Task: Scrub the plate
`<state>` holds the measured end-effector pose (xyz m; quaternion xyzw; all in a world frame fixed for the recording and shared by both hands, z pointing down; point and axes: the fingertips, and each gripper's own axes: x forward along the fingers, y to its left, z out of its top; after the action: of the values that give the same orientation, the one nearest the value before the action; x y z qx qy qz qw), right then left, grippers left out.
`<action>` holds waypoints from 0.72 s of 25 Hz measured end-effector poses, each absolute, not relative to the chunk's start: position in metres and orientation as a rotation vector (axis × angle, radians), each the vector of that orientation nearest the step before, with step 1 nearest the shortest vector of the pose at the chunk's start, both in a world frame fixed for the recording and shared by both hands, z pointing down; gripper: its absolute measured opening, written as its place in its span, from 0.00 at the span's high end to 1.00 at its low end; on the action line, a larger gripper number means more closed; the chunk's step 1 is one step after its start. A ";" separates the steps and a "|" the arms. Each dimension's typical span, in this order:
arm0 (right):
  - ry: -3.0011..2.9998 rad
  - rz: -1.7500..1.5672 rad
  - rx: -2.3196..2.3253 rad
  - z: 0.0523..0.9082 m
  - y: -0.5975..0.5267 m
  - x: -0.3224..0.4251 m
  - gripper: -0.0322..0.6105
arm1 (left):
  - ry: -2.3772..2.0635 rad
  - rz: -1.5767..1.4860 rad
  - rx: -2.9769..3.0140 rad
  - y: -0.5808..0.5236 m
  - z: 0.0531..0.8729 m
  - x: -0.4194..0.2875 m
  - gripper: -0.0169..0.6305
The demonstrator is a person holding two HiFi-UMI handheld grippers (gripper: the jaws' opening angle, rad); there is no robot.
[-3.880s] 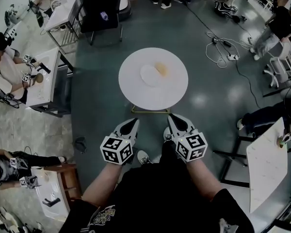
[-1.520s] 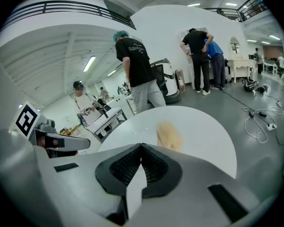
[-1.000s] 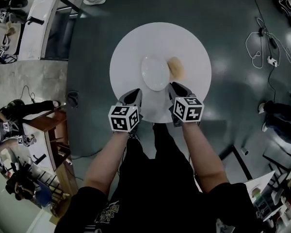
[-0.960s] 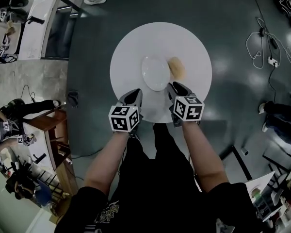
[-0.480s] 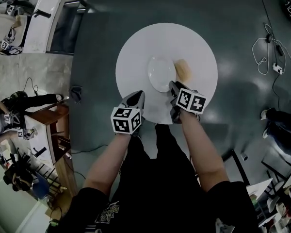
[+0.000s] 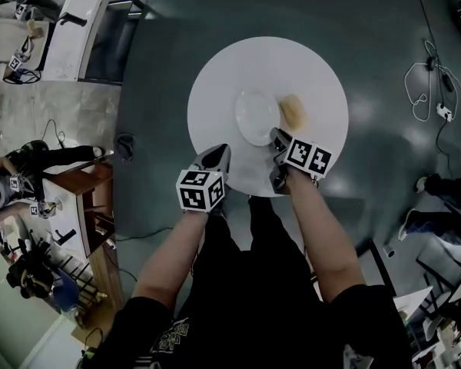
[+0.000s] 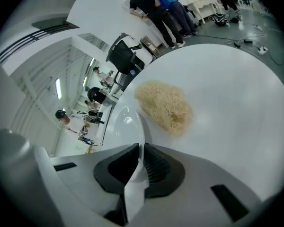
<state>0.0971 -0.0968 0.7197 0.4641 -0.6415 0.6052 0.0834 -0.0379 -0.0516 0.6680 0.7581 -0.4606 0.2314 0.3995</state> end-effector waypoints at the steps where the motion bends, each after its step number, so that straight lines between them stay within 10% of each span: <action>1: -1.935 1.820 1.382 0.717 -0.097 0.096 0.88 | -1.165 0.583 1.915 -0.052 0.667 -0.038 0.96; 12: -2.126 1.796 1.327 0.686 -0.097 0.091 0.91 | -1.143 0.522 1.879 -0.058 0.673 -0.035 0.96; 18: -2.252 1.821 1.274 0.659 -0.094 0.086 0.91 | -1.086 0.336 1.805 -0.067 0.671 -0.033 0.79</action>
<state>0.0859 -0.0940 0.6587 0.4026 -0.7117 0.5755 -0.0111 -0.0332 -0.0674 0.6705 0.7408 -0.4459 0.1378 0.4831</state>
